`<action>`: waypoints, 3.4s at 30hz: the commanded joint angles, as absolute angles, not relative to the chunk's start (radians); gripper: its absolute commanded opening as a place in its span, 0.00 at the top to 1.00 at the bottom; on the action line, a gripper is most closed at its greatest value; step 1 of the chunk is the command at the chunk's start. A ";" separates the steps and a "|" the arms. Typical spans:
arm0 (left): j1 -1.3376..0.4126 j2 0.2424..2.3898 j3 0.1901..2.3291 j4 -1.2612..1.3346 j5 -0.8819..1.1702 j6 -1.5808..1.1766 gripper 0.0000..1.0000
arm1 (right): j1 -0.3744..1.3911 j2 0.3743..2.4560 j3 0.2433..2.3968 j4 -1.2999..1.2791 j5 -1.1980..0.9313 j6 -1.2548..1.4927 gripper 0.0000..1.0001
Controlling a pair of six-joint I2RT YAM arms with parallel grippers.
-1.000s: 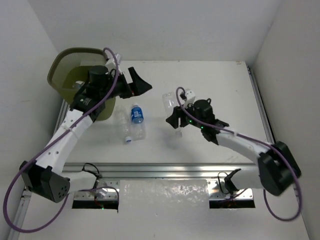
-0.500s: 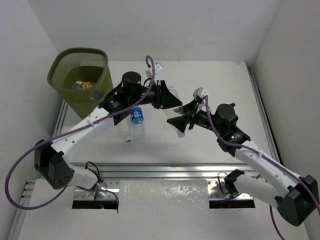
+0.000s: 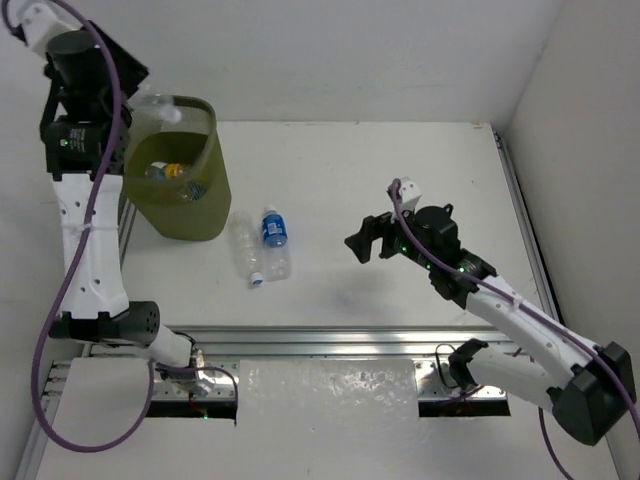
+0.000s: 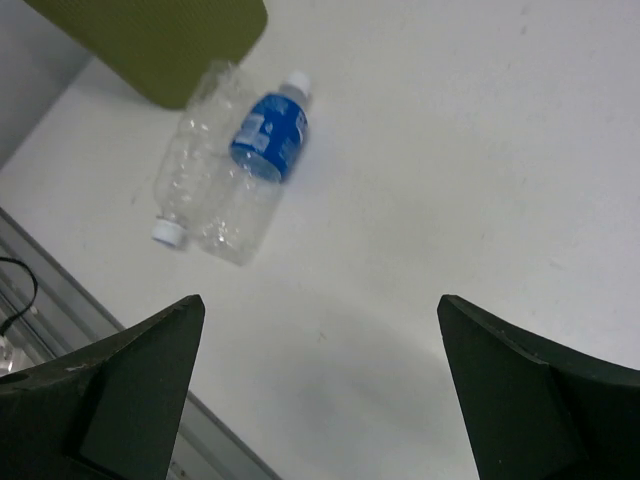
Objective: Put the plastic bottles in the bin
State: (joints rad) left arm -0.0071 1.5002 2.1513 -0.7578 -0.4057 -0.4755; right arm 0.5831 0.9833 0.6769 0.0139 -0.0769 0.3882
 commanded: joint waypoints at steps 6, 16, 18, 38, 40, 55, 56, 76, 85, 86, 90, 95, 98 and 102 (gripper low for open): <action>0.179 1.692 2.207 -0.882 -0.382 -0.416 0.00 | 0.705 1.392 0.969 0.003 -0.089 0.452 0.01; 0.183 1.536 2.002 -0.825 -0.278 -0.396 0.00 | 0.758 2.000 1.563 -0.331 -0.035 0.571 0.01; 0.179 1.433 1.889 -0.779 -0.200 -0.387 0.00 | 0.759 2.094 1.629 -0.363 -0.074 0.572 0.03; -0.324 1.029 1.107 -0.186 0.429 -0.598 0.00 | 0.726 1.309 0.699 0.305 -0.061 0.339 0.86; -0.375 1.035 1.062 -0.044 0.489 -0.630 0.00 | 0.716 1.226 0.663 0.321 -0.112 0.318 0.86; -0.581 1.267 1.144 0.043 0.562 -0.645 1.00 | 0.716 1.034 0.781 0.296 -0.356 0.373 0.17; -0.580 1.269 1.185 -0.016 0.507 -0.617 1.00 | 0.716 1.026 0.778 0.285 -0.327 0.374 0.01; 0.233 1.666 2.148 -0.809 -0.292 -0.407 0.01 | 0.742 1.479 0.960 0.051 -0.153 0.552 0.01; 0.239 1.617 2.042 -0.765 -0.111 -0.402 0.00 | 0.850 2.011 1.529 -0.165 -0.127 0.557 0.01; 0.238 1.574 2.016 -0.770 -0.103 -0.390 0.00 | 0.857 2.104 1.631 -0.208 -0.126 0.543 0.01; 0.189 1.404 1.876 -0.775 -0.207 -0.348 0.00 | 0.876 2.299 1.825 -0.288 -0.115 0.526 0.01; 0.160 1.108 1.603 -0.703 -0.082 -0.354 0.00 | 0.880 2.405 1.901 -0.332 -0.097 0.511 0.12; 0.135 1.008 1.465 -0.634 0.084 -0.347 0.00 | 0.879 2.335 1.774 -0.241 -0.083 0.451 0.71; -0.087 1.012 1.344 -0.575 0.243 -0.366 0.00 | 0.829 2.036 1.398 -0.048 0.055 0.437 0.88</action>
State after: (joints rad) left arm 0.0437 0.9375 1.4353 -0.6518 0.0296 -0.3676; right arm 0.8749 2.2200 1.5742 -0.1364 -0.0509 0.4759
